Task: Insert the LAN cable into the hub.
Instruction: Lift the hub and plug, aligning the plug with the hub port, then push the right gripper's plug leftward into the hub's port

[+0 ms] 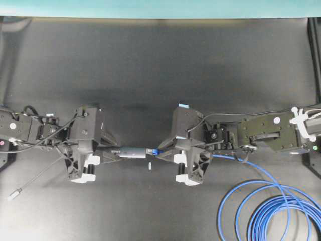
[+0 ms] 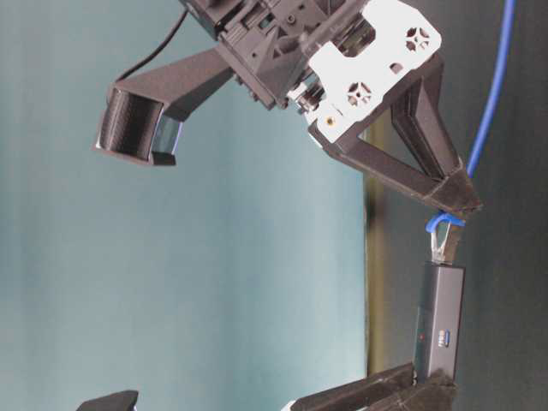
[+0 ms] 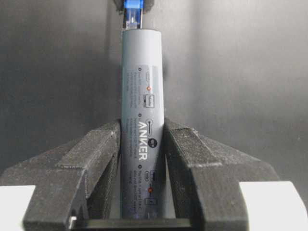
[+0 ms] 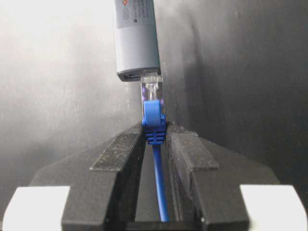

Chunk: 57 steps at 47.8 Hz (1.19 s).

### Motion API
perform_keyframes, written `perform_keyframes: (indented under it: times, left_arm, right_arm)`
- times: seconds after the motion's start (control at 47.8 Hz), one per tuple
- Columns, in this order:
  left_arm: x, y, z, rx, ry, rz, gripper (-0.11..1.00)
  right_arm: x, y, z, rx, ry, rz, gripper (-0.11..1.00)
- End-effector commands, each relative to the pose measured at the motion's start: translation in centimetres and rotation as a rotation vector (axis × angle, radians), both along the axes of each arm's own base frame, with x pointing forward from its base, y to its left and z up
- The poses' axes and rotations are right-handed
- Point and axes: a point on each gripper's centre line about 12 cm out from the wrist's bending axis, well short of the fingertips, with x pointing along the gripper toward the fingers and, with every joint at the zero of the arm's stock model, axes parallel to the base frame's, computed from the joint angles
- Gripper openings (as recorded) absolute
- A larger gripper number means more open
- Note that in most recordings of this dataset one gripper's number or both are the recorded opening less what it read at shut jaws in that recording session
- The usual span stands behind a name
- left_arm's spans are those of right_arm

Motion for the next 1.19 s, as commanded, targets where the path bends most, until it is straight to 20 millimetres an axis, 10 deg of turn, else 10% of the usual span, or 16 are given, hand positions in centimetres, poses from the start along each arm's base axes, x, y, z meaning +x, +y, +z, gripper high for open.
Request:
perform_keyframes:
  times: [0.0, 1.171]
  left_arm:
    - [0.6, 0.2, 0.9, 0.003, -0.029, 0.004, 0.28]
    - [3.2, 0.0, 1.2, 0.055, 0.000, -0.022, 0.28]
  right_arm:
    - [0.6, 0.4, 0.8, 0.001, -0.022, 0.010, 0.13]
    - [2.1, 0.9, 1.1, -0.051, 0.019, 0.064, 0.13]
